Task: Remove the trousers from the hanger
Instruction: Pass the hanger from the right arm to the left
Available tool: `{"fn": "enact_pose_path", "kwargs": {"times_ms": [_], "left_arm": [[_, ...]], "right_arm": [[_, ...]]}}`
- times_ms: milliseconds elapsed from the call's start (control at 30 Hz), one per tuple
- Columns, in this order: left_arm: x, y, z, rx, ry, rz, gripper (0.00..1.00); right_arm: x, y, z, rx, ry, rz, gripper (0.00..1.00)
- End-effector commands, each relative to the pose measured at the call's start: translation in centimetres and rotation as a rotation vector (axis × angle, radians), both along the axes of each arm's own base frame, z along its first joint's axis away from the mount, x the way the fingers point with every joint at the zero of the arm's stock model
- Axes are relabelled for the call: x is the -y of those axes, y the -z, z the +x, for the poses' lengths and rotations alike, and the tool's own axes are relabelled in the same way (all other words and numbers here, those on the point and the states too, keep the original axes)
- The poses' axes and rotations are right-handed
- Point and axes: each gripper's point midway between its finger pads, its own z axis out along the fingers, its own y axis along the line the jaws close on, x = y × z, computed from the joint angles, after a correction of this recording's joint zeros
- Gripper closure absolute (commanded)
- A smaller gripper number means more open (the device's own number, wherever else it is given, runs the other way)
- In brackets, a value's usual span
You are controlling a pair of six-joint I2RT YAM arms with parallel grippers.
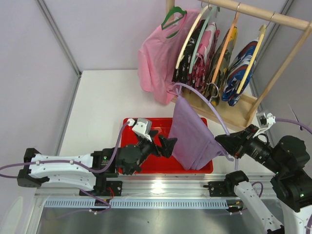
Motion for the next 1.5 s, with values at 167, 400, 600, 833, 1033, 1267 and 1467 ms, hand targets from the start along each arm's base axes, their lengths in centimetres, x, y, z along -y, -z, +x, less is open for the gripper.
{"fn": "enact_pose_path", "kwargs": {"times_ms": [167,400,600,833,1033,1267,1467], "left_arm": [[1.9,2.2,1.0,-0.082,-0.023,-0.008,0.01],[5.7,7.8,2.5,-0.225,-0.056,0.028,0.05],[9.2,10.0,4.9,-0.274,-0.077,0.055,0.08],[12.8,11.4,6.8,-0.306,-0.057,0.040,0.11],[16.2,13.2,6.4,-0.345,0.017,0.001,0.12],[18.9,12.5,5.4,-0.347,0.127,-0.060,0.12],[19.7,8.7,5.7,-0.276,0.172,-0.094,0.12]], "right_arm": [[4.1,-5.8,1.6,0.259,0.252,-0.046,1.00],[4.7,-9.9,0.2,0.347,0.265,-0.021,1.00],[5.4,-9.0,0.0,0.344,0.297,-0.038,1.00],[4.6,-6.7,0.2,0.300,0.263,-0.022,1.00],[2.3,-6.4,-0.7,0.243,0.147,0.080,1.00],[1.3,-5.7,0.2,0.200,0.117,0.143,1.00],[1.5,-8.0,-0.1,0.261,0.129,0.182,1.00]]}}
